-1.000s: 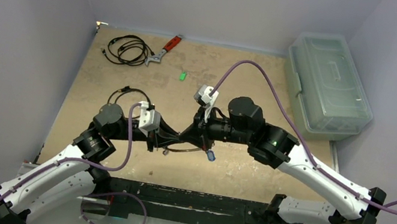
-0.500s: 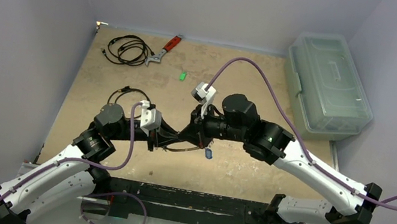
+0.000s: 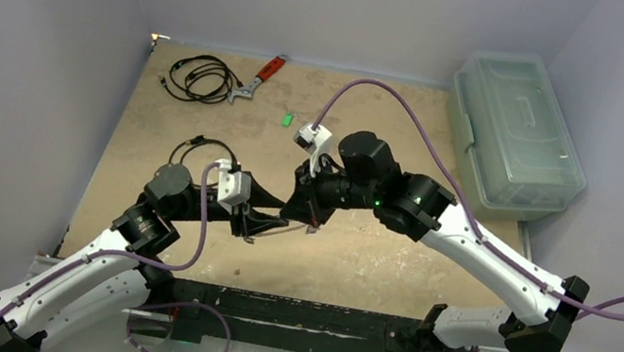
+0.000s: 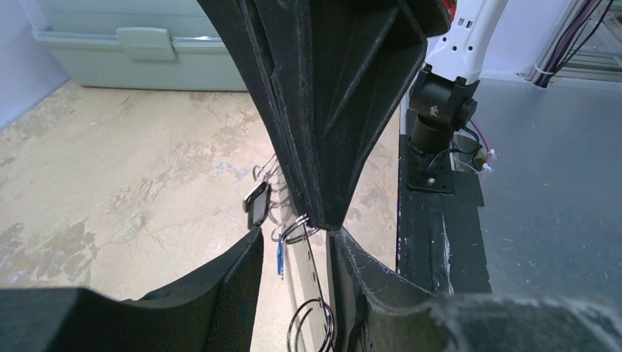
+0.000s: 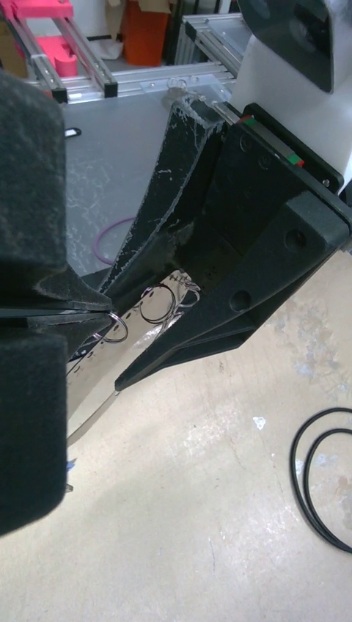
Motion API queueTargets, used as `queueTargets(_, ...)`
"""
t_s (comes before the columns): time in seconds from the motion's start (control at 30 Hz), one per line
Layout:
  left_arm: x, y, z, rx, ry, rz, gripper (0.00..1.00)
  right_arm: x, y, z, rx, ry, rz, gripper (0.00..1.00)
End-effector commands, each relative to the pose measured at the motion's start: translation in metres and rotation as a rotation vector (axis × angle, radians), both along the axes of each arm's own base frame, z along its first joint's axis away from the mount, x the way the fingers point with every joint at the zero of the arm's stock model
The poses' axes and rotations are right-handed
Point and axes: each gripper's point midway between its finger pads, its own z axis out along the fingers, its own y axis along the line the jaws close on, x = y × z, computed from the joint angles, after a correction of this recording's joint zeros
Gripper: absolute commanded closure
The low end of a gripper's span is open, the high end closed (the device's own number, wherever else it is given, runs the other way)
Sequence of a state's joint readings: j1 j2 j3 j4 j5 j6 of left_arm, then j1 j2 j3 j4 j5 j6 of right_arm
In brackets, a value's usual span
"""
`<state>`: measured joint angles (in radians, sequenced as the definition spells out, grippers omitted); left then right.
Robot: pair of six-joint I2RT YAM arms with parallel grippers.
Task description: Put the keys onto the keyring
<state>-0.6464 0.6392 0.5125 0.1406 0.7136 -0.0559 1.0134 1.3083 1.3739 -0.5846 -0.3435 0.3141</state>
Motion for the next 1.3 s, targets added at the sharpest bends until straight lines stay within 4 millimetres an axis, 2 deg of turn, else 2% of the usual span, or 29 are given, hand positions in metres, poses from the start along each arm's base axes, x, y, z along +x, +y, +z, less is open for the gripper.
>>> queueTargets(0.0,-0.001,-0.001,0.021,-0.034,-0.073,-0.015,0.64,-0.004,-0.002,0.032,0.056,-0.001,0.03,1.0)
queueTargets(0.5,-0.001,-0.002,0.019,-0.028,-0.07,-0.021,0.7,-0.013,0.002,0.023,0.05,0.109,0.115,1.0)
queueTargets(0.83,-0.005,-0.003,0.02,-0.031,-0.078,-0.039,1.0,-0.007,0.0,0.02,0.025,0.118,0.112,1.0)
queueTargets(1.03,-0.015,0.001,0.029,-0.071,-0.116,-0.053,1.0,-0.001,0.001,0.013,0.023,0.14,0.104,1.0)
queueTargets(1.23,-0.017,0.002,0.033,-0.067,-0.114,-0.06,1.0,0.005,0.003,0.017,0.036,0.147,0.096,1.0)
queueTargets(1.27,-0.017,0.002,0.033,-0.064,-0.113,-0.061,1.0,0.006,0.003,0.018,0.038,0.144,0.094,0.94)
